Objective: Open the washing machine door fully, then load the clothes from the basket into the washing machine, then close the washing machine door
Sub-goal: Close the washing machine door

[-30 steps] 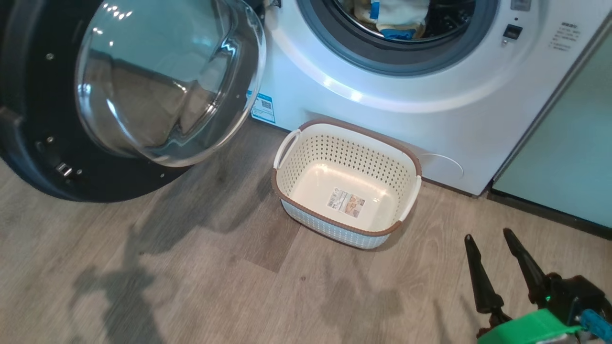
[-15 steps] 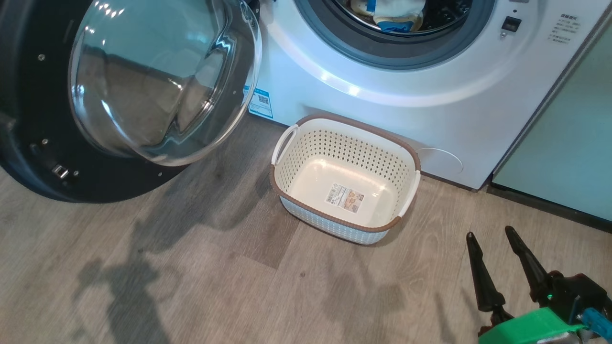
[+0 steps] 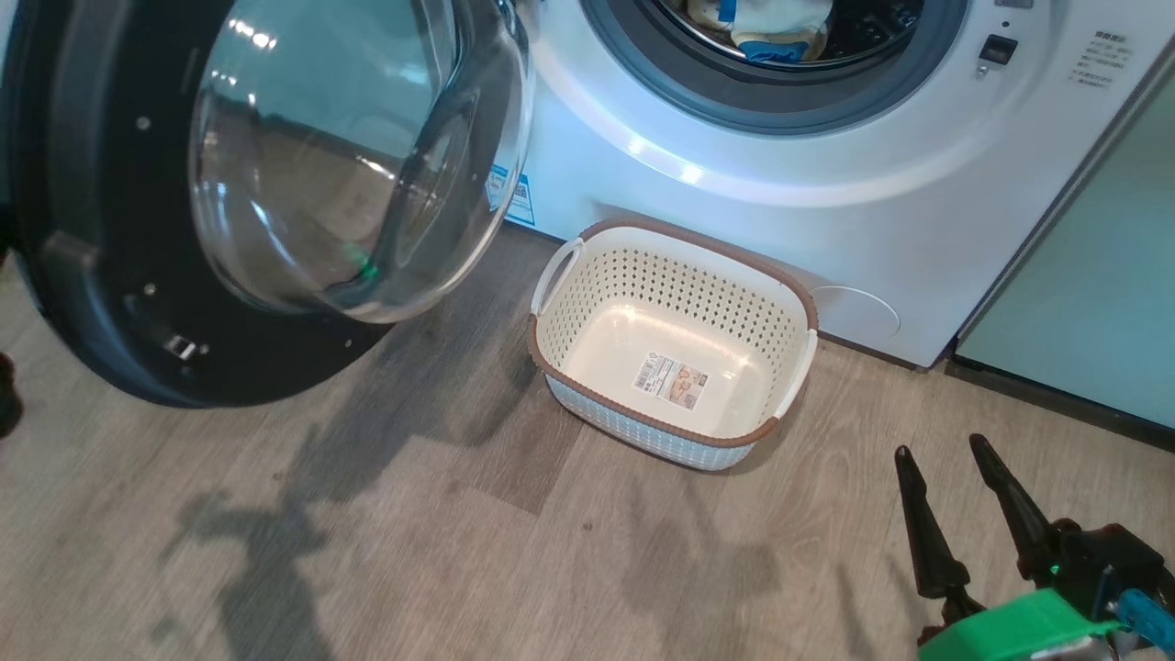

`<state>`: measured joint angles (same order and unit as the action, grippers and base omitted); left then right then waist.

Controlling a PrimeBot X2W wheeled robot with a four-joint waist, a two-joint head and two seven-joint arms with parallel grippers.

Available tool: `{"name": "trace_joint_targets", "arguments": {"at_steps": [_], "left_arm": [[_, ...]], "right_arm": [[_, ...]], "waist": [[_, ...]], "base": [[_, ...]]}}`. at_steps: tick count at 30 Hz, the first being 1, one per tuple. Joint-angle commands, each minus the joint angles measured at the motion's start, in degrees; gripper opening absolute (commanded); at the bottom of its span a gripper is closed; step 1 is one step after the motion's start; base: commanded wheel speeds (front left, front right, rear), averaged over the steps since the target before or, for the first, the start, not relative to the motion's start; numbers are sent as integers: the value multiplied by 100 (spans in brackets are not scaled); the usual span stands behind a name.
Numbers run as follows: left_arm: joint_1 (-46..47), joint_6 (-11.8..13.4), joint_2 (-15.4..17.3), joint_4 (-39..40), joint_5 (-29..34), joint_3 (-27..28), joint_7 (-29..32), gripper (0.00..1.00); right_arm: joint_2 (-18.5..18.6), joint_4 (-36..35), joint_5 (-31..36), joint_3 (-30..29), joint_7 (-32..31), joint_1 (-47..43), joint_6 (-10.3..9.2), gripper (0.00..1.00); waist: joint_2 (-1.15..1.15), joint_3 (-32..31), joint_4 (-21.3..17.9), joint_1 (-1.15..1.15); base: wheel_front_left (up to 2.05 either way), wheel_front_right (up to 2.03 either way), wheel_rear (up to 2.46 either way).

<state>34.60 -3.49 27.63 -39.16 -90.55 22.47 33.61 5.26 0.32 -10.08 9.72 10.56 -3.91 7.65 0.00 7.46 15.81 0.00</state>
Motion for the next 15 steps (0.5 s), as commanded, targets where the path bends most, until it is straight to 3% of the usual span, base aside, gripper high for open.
{"name": "trace_joint_targets", "arguments": {"at_steps": [1, 15], "left_arm": [[59, -66, 243, 279, -106, 193, 142, 0], [-555, -254, -193, 1213, -458, 58, 972, 0]], "right_arm": [[109, -187, -31, 104, 9, 278, -16, 100], [102, -189, -28, 130, 8, 281, -16, 100]], "waist": [[0, -1, 4, 0], [0, 37, -4, 0]], "base": [[0, 0, 0], [0, 0, 0]]}}
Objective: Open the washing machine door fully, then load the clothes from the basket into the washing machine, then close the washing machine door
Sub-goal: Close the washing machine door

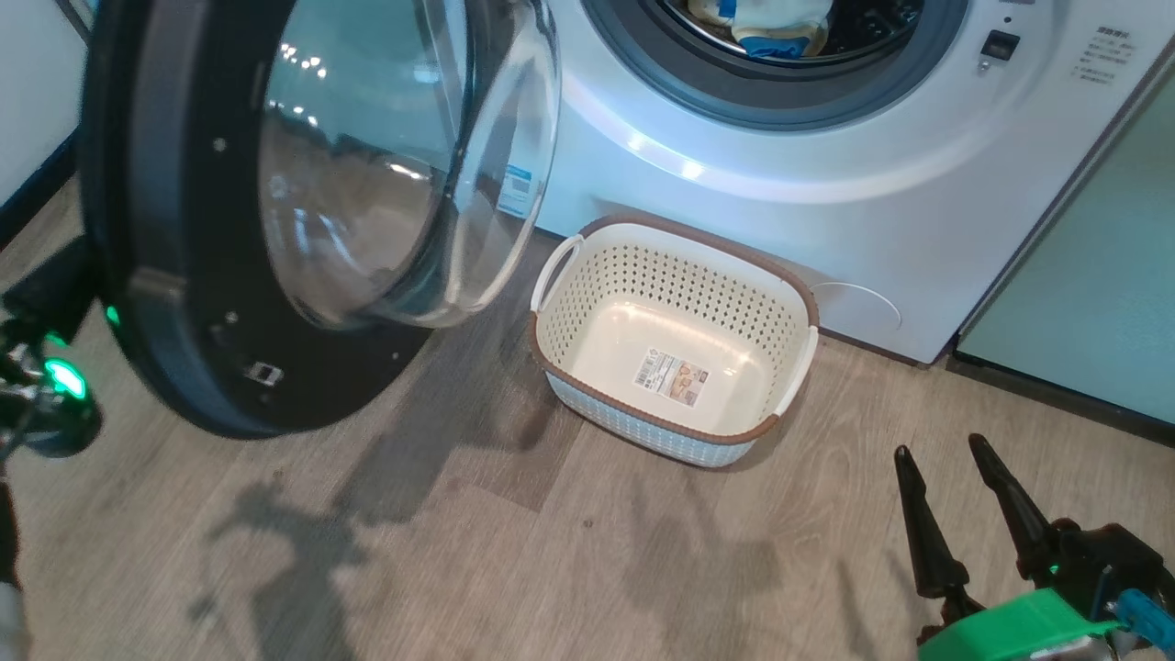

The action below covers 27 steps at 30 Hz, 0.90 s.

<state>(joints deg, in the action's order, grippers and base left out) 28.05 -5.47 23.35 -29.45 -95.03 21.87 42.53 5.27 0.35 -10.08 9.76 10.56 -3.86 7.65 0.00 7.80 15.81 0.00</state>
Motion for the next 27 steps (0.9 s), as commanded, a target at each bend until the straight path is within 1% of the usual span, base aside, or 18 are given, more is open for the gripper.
{"name": "trace_joint_targets", "arguments": {"at_steps": [1, 7, 14, 15, 19, 27], "left_arm": [[24, -83, 150, 460, -12, 43, 170, 0], [-172, -116, -64, 1067, 12, -214, 415, 0], [-280, -99, -272, 1618, -70, -368, 575, 0], [-324, -67, -344, 1793, -117, -398, 615, 0], [-426, 23, -461, 2132, -169, -441, 650, 0], [-511, 182, -600, 2532, -224, -478, 659, 0]], "right_arm": [[101, -193, -32, 128, 11, 284, -16, 100], [82, -187, -35, 155, 25, 332, -16, 100], [53, -141, -65, 177, 88, 420, -16, 100], [38, -115, -73, 172, 116, 440, -16, 100], [4, -59, -85, 161, 170, 479, -16, 100], [-59, 38, -104, 142, 271, 577, -16, 100]], "waist": [[0, 21, -11, 0], [0, 82, -78, 0], [0, 152, -270, 0], [0, 165, -360, 0], [0, 183, -581, 0], [0, 233, -1146, 0]], "base": [[0, 0, 0], [0, 0, 0], [0, 0, 0], [0, 0, 0], [0, 0, 0], [0, 0, 0]]}}
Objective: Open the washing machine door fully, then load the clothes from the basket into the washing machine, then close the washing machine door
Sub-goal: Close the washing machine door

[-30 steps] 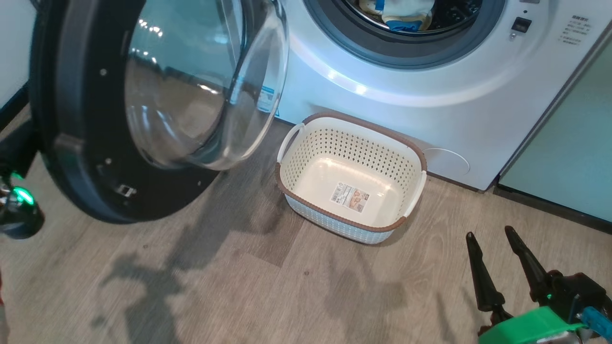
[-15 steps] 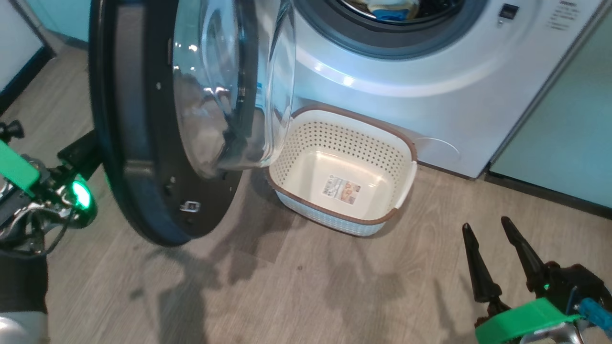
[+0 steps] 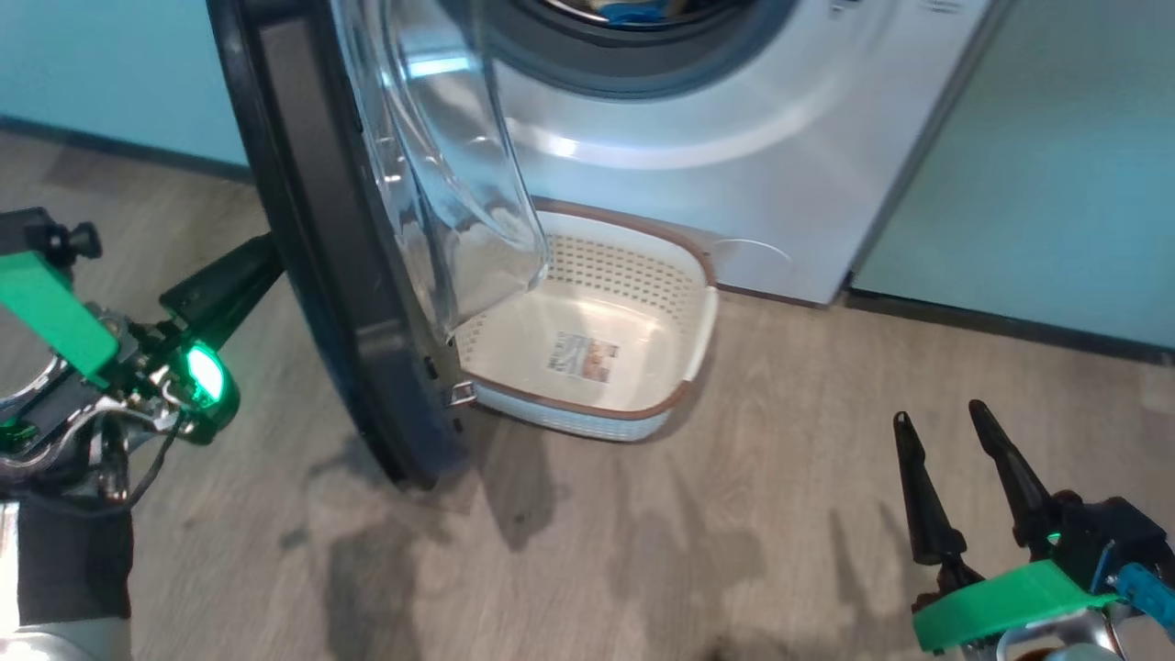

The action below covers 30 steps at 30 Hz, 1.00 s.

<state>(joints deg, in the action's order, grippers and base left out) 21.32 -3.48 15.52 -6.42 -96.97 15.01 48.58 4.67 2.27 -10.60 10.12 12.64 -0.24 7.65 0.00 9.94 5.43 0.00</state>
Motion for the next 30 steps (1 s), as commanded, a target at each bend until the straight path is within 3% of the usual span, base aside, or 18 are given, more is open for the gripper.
{"name": "trace_joint_targets", "arguments": {"at_steps": [1, 18, 30], "left_arm": [[167, 0, 180, 255, -29, 195, 65, 0], [437, 126, 161, 185, 219, 113, -124, 0], [709, 45, 144, -216, 297, 194, -321, 0]], "right_arm": [[-7, -141, -57, 105, 74, 229, -16, 100], [-140, 63, -127, 36, 217, 359, -16, 100], [-170, 79, -149, 6, 234, 372, -16, 100]], "waist": [[0, 31, -186, 0], [0, 115, -1521, 0], [0, 141, -2015, 0]], "base": [[0, 0, 0], [0, 0, 0], [0, 0, 0]]}}
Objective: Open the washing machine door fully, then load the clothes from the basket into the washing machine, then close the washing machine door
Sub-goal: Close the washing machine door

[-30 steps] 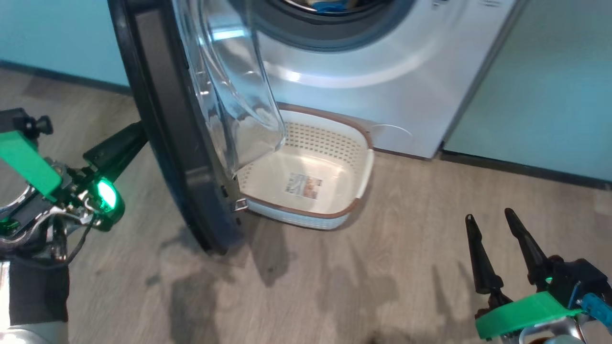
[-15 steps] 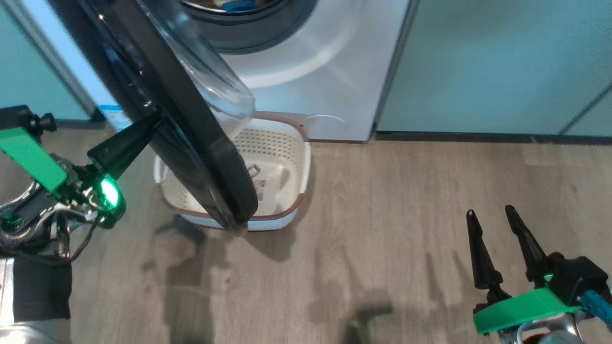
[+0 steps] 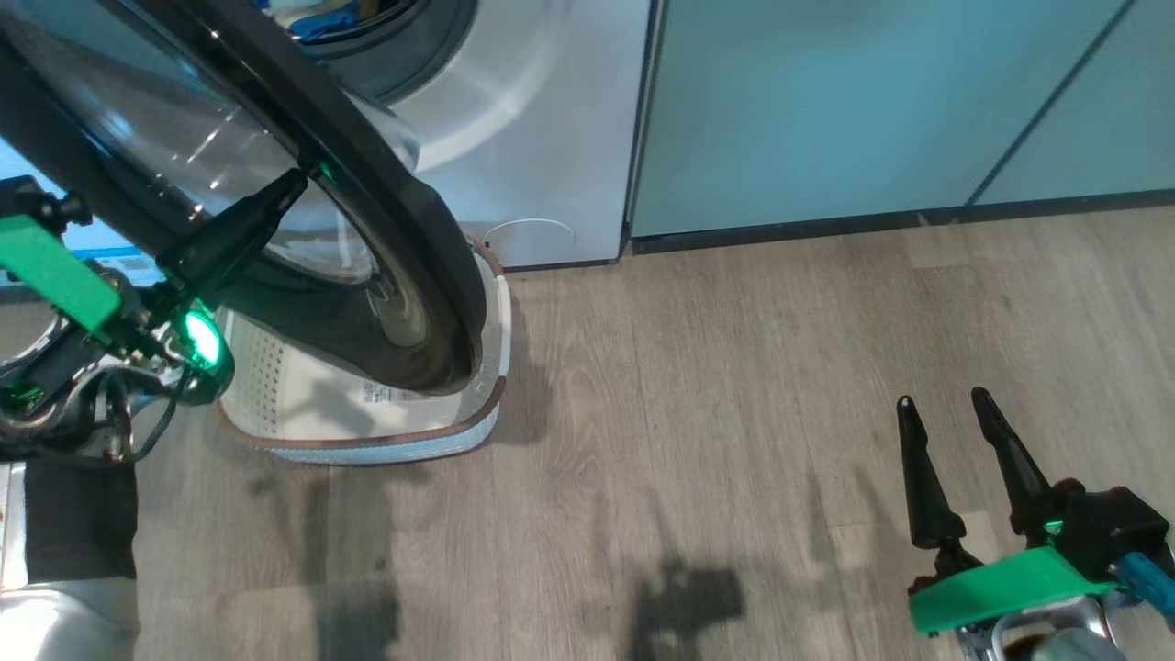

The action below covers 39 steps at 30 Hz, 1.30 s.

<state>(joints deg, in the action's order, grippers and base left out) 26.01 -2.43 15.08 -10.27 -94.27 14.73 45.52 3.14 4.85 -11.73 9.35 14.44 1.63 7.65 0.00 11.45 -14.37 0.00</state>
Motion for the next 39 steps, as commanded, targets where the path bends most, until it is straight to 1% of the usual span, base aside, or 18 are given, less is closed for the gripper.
{"name": "trace_joint_targets", "arguments": {"at_steps": [1, 10, 18, 20, 21, 22, 28, 32, 35, 39], "left_arm": [[239, -59, 188, 168, 26, 223, -16, 0], [156, -194, 112, 78, -49, 342, -59, 0], [-170, -399, -23, 383, -93, 753, -385, 0], [-239, -427, -103, 475, -156, 844, -440, 38], [-276, -442, -116, 530, -113, 889, -507, 62], [-296, -455, -142, 580, -87, 919, -560, 100], [-386, -496, -335, 886, 148, 988, -876, 100], [-502, -502, -433, 1267, 498, 1042, -1208, 100], [-671, -503, -368, 1679, 1235, 1019, -1707, 100], [-1036, -504, -219, 2121, 2617, 706, -2657, 100]], "right_arm": [[-16, -180, -35, 82, 54, 184, -16, 100], [-22, -214, 0, 22, 55, 107, -16, 100], [-24, -231, 45, -85, 55, 30, -16, 100], [-25, -245, 63, -136, 55, 2, -16, 100], [-25, -253, 73, -165, 55, -6, -16, 100], [-25, -264, 81, -192, 55, -9, -16, 100], [-25, -309, 111, -236, 55, 7, -16, 100], [-25, -308, 96, -255, 55, 27, -16, 100], [-25, -311, 95, -275, 55, 43, -16, 100], [-25, -325, 121, -341, 55, 49, -16, 100]], "waist": [[0, -11, -35, 0], [0, -91, -22, 0], [0, -213, 133, 0], [0, -242, 200, 0], [0, -252, 237, 0], [0, -256, 274, 0], [0, -266, 454, 0], [0, -278, 520, 0], [0, -290, 549, 0], [0, -331, 590, 0]], "base": [[0, 0, 0], [0, 0, 0], [0, 0, 0], [0, 0, 0], [0, 0, 0], [0, 0, 0], [0, 0, 0], [0, 0, 0], [0, 0, 0], [0, 0, 0]]}}
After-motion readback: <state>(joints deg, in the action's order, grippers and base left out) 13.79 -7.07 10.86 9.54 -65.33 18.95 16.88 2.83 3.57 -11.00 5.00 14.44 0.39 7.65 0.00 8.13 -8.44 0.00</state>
